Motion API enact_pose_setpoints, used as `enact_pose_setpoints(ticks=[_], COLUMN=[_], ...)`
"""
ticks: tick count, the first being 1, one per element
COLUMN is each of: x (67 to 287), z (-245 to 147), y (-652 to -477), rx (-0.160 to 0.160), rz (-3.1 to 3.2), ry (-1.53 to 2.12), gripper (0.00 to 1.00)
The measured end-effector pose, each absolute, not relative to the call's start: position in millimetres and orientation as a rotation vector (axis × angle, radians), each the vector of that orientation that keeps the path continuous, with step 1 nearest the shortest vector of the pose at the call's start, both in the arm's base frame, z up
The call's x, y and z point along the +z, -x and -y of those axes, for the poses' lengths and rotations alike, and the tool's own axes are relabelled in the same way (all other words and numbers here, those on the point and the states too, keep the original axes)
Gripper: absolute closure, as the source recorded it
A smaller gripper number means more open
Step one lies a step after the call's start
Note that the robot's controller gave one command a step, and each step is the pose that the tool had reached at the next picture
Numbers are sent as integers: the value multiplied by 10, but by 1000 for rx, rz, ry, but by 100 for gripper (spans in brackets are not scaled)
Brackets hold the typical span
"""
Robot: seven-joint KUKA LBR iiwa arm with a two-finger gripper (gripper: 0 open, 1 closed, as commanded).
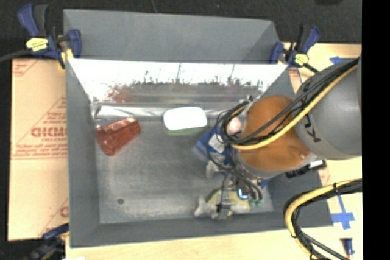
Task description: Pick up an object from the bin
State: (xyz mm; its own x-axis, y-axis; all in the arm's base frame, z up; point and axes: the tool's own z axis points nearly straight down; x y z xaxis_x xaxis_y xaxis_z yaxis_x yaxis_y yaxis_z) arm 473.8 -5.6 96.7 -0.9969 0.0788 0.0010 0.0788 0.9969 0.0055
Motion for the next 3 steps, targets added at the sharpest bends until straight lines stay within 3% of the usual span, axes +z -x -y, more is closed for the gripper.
enact_pose_setpoints(ticks=[1, 2, 3], x=[795, 701, 702], z=[324, 298, 299], y=[-4743, -4720, -4720], rx=[-2, -8, -8], rz=[3163, 3155, 3155], ry=[-18, 24, 28], gripper=[0, 100, 100])
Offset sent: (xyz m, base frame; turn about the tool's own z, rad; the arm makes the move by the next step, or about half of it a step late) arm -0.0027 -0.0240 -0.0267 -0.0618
